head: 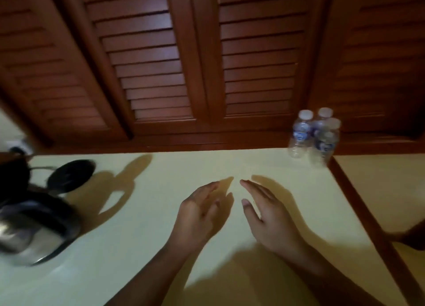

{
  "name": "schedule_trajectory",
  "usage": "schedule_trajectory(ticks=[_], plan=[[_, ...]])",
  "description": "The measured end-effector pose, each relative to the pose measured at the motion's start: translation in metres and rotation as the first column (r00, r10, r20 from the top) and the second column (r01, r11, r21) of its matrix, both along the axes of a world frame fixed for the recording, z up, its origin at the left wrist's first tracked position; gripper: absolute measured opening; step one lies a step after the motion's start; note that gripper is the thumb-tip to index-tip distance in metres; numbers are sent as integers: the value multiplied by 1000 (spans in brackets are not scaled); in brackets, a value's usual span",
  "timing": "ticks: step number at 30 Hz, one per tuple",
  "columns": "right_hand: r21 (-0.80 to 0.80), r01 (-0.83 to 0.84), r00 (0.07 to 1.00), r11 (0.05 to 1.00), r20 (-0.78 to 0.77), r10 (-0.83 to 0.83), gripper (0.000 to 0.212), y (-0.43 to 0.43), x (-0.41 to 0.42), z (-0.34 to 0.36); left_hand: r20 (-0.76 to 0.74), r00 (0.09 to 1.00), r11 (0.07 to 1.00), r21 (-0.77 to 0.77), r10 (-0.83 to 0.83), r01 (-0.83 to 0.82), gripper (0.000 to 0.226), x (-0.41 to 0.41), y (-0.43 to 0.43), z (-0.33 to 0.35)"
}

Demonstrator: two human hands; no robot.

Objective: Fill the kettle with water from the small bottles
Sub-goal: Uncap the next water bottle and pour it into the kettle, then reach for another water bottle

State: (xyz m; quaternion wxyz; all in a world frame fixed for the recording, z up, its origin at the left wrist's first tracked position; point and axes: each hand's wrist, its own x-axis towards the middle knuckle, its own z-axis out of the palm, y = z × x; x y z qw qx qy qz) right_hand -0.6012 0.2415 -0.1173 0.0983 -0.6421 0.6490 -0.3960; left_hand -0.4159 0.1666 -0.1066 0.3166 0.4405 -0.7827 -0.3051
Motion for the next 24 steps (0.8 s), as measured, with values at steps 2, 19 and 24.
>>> schedule_trajectory(ticks=[2, 19, 24], plan=[[2, -128, 991, 992, 32, 128, 44, -8, 40, -3, -6, 996, 996, -18, 86, -86, 41, 41, 5, -3], [15, -737, 674, 676, 90, 733, 46, -19, 379, -7, 28, 789, 788, -91, 614, -609, 43, 377, 112, 5], [23, -690, 723, 723, 60, 688, 45, -43, 476, -2, 15, 772, 769, -105, 635, -631, 41, 466, 100, 5]])
